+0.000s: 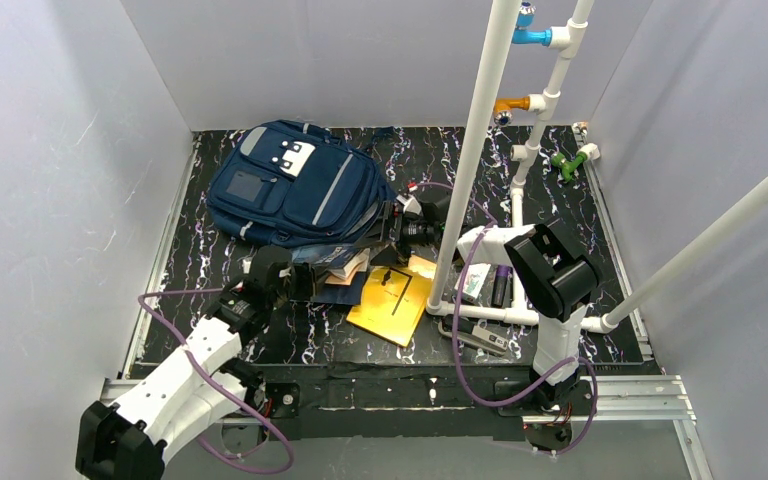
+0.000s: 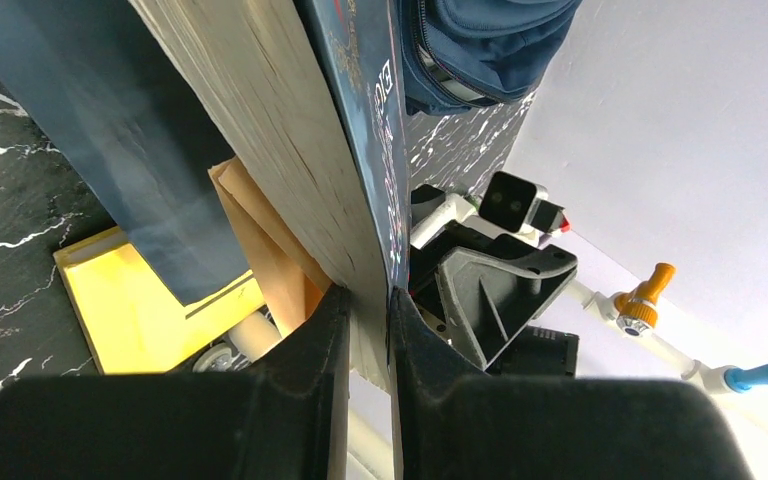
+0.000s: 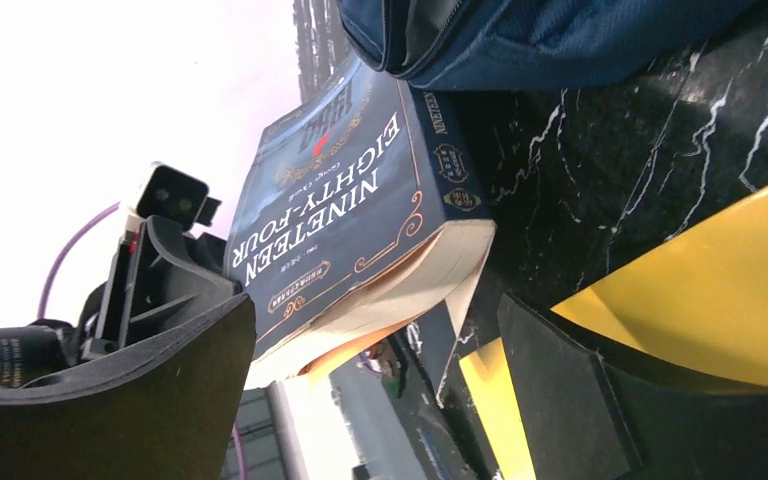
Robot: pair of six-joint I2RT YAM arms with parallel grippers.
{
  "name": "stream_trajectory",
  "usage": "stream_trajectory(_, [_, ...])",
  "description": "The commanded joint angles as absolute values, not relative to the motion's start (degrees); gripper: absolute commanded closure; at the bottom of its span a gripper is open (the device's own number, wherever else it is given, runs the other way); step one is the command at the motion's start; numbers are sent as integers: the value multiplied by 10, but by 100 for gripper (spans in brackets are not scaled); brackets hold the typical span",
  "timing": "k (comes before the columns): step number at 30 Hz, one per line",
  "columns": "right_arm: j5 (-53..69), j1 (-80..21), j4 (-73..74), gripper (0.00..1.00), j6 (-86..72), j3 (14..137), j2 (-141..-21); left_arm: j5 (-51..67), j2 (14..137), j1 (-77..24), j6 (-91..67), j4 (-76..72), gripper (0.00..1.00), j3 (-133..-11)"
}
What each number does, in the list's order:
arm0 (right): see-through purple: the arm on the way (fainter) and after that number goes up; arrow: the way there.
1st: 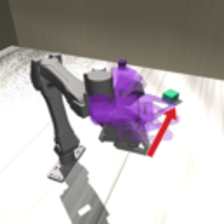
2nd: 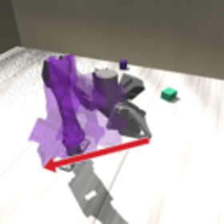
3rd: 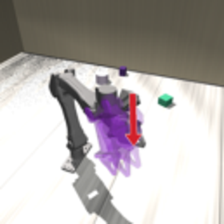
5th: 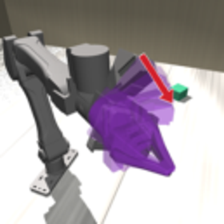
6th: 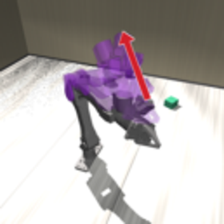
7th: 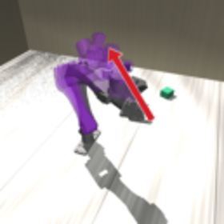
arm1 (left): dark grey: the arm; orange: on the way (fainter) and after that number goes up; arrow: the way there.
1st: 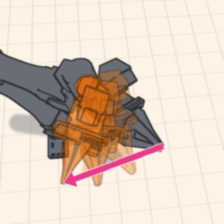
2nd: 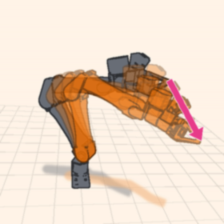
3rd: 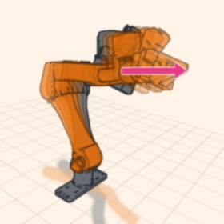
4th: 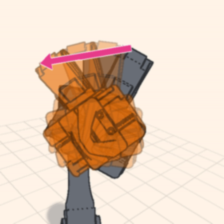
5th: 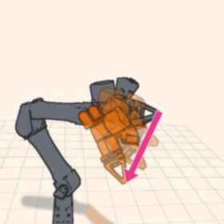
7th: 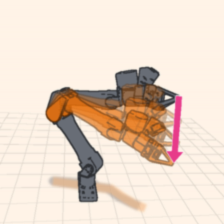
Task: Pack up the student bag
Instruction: Pick up the book from the center of the board.
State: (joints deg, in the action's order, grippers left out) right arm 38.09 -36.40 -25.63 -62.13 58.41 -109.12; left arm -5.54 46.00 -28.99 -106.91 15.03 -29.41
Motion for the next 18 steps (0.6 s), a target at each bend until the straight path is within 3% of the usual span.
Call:
stream_trajectory(1, [390, -363, -356, 2, -715, 567, -1099, -30, 459, -290, -1069, 69, 100, -326])
stream_trajectory(8, [380, -369, -362, 5, -725, 569, -1117, 0, 495, -296, -1066, 32, 100, -331])
stream_trajectory(18, [377, -381, -424, 21, -778, 557, -1131, 53, 546, -319, -1044, 4, 100, -316])
